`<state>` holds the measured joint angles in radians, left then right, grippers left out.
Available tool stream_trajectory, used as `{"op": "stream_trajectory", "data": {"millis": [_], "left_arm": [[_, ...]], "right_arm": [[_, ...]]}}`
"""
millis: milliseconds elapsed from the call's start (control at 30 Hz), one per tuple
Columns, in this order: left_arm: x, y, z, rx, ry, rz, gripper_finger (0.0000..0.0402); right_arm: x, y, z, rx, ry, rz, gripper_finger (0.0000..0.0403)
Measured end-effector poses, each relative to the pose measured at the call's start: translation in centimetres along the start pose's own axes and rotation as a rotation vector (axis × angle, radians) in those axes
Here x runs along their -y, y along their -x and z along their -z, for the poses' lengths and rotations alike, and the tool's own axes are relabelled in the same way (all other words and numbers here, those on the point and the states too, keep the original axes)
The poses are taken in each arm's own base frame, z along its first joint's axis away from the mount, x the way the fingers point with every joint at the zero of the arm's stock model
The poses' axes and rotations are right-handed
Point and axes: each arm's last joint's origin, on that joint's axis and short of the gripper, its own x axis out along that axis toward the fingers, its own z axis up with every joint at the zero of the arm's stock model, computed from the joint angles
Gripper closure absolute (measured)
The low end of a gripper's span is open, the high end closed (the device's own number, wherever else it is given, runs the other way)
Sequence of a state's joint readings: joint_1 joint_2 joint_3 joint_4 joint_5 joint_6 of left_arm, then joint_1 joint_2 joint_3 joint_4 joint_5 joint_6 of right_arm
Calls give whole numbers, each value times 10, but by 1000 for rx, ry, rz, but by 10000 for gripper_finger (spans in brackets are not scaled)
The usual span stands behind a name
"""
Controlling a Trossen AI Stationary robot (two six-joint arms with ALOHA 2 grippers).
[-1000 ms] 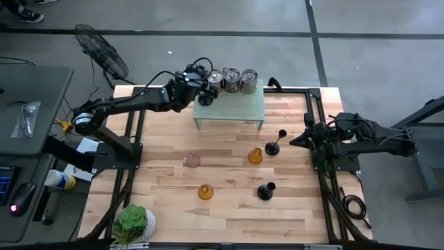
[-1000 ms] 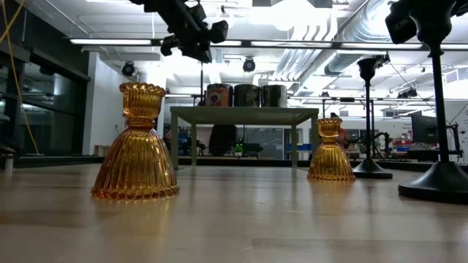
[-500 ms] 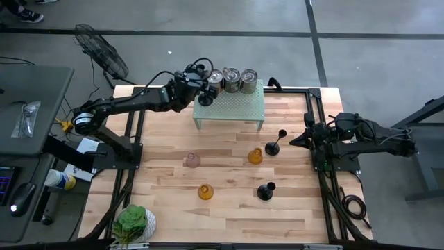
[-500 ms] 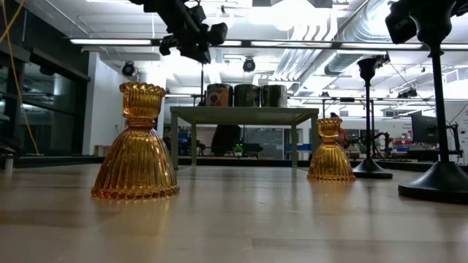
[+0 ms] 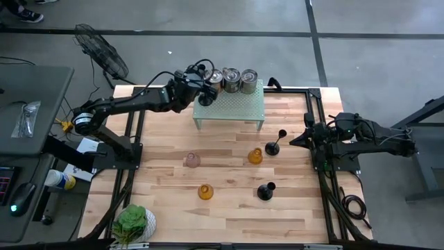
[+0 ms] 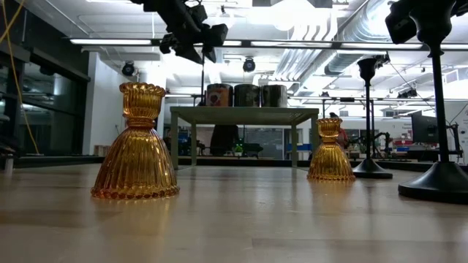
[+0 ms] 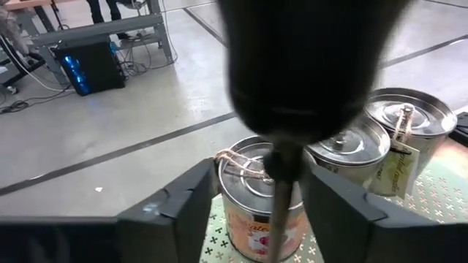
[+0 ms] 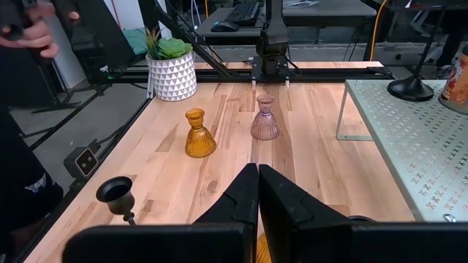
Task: Pick & Place candle stick holders
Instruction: Put the top black candle holder on the shelf
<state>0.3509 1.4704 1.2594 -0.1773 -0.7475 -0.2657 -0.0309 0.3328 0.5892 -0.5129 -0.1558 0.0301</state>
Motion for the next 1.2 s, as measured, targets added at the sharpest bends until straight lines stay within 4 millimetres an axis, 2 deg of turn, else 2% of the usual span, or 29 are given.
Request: {"op": "stream_trajectory", "data": {"millis": [167,367,567,700,833,1200], "left_arm": [[2,5,0,2,-28,10,165],[3,17,-4,11,-68,24,149],[-4,40,-7,-25,-106,77,148],[-10,62,-5,-34,-112,176,148],[-21,81,13,-43,-102,332,148],[-71,113,88,-54,-49,724,148]], "right_arm": [[0,0,0,0,0,0,399],[0,0,0,0,0,0,399],[0,0,0,0,0,0,399],[0,0,0,0,0,0,399],[0,0,0,1,0,0,399],[0,0,0,0,0,-1,399]]}}
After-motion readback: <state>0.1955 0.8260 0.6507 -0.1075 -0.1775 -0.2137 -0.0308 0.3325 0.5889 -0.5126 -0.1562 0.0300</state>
